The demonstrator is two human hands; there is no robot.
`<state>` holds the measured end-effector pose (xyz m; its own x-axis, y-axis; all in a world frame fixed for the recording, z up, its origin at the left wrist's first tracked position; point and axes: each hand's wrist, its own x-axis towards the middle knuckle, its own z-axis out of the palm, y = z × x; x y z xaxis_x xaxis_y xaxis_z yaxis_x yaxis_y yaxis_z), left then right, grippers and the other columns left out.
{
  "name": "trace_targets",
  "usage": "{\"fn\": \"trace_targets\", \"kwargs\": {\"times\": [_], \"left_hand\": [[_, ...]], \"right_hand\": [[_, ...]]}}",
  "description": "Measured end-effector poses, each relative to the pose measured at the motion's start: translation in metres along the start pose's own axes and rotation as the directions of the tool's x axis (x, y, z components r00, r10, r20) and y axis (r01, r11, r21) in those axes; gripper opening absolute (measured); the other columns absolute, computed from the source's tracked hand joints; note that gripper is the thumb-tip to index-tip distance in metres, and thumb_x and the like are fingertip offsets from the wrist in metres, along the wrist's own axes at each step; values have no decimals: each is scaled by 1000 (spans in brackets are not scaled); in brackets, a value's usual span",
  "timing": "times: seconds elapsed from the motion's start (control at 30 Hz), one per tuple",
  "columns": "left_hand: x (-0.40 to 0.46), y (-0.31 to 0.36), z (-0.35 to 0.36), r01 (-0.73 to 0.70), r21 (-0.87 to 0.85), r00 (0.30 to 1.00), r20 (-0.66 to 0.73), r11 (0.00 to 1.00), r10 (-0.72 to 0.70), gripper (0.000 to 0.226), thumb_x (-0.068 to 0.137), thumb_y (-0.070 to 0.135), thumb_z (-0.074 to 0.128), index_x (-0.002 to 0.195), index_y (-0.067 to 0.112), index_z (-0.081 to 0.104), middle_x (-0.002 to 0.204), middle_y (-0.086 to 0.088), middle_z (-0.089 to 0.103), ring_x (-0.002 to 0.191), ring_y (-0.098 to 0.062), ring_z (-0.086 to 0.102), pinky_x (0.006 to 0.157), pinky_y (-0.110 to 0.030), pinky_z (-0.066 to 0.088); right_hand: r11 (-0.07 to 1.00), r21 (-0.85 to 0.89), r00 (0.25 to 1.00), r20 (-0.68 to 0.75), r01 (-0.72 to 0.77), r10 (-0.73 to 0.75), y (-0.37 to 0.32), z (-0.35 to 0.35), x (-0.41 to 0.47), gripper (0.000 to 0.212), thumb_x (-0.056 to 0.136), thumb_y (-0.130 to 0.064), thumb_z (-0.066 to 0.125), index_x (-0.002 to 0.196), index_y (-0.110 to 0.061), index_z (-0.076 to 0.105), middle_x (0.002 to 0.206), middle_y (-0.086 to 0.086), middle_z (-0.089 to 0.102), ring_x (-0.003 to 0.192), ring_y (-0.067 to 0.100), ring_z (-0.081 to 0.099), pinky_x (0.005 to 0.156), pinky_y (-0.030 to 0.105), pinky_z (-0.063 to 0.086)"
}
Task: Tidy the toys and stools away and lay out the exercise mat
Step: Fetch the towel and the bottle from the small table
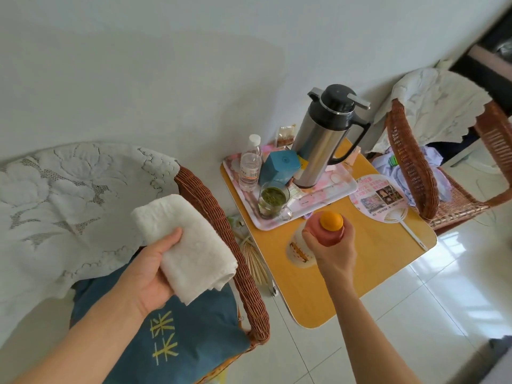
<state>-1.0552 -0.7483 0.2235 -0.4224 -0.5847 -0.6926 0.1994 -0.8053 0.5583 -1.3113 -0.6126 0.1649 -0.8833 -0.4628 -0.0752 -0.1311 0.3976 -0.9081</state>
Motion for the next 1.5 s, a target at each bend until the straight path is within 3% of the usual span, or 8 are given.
{"fn": "trace_targets", "kwargs": {"times": [0.13,0.23,0.37,0.5,0.63,0.9,1.27,1.5], "left_hand": [[-29,12,-20,-70,-33,997,-22,997,70,79,48,31,87,121,15,59,95,-8,75,78,-23,73,54,-40,57],[-60,20,-44,-120,-73,991,-67,990,115,46,75,28,70,117,13,60,86,-6,76,73,-22,73,50,-36,56],[-110,22,-87,-206,-151,967,-186,967,176,31,87,26,58,114,11,61,93,-8,73,92,-25,65,50,-35,57],[-180,11,-141,-375,-223,900,-322,900,294,30,82,22,61,111,14,62,92,-8,74,94,-24,64,55,-34,58],[-262,-29,-194,-485,-293,823,-473,824,316,46,76,28,63,119,10,59,114,-14,67,102,-29,62,73,-42,51],[-449,-186,-271,-739,-352,549,-809,574,210,24,86,30,60,97,9,65,72,-10,74,81,-25,65,65,-38,51],[-582,-324,-280,-936,-243,231,-970,254,-77,41,80,37,68,107,7,63,99,-15,71,93,-32,65,74,-43,52],[-587,-371,-268,-982,-162,127,-944,94,-303,49,76,39,71,112,7,60,107,-17,67,98,-36,63,74,-46,52]], "right_hand": [[971,74,966,109,228,-235,-54,-7,-15,71,65,-22,83,124,-29,44,107,-24,50,98,1,53,84,23,46],[927,168,911,193,334,-363,-98,1,-34,75,58,-42,78,124,-23,47,107,-20,53,94,-8,53,74,12,46],[873,242,797,360,423,-486,-145,26,-70,66,63,-34,80,120,-34,48,103,-29,56,94,-5,56,77,22,49],[801,309,609,527,514,-593,-180,57,-133,67,63,-26,85,112,-47,45,98,-39,56,92,-12,56,77,12,46],[749,410,410,649,521,-641,-195,75,-208,70,63,-17,85,119,-37,48,105,-21,60,95,0,60,86,31,51],[715,579,-134,805,393,-578,-190,71,-410,67,64,-10,83,108,-46,48,106,-19,59,97,10,60,86,39,50],[764,621,-708,618,174,-341,-161,65,-631,68,63,-1,81,102,-48,49,96,-28,63,91,1,62,72,18,48],[764,639,-895,391,95,-216,-157,66,-704,68,62,-4,82,108,-44,52,98,-32,62,90,-2,62,77,22,49]]}}
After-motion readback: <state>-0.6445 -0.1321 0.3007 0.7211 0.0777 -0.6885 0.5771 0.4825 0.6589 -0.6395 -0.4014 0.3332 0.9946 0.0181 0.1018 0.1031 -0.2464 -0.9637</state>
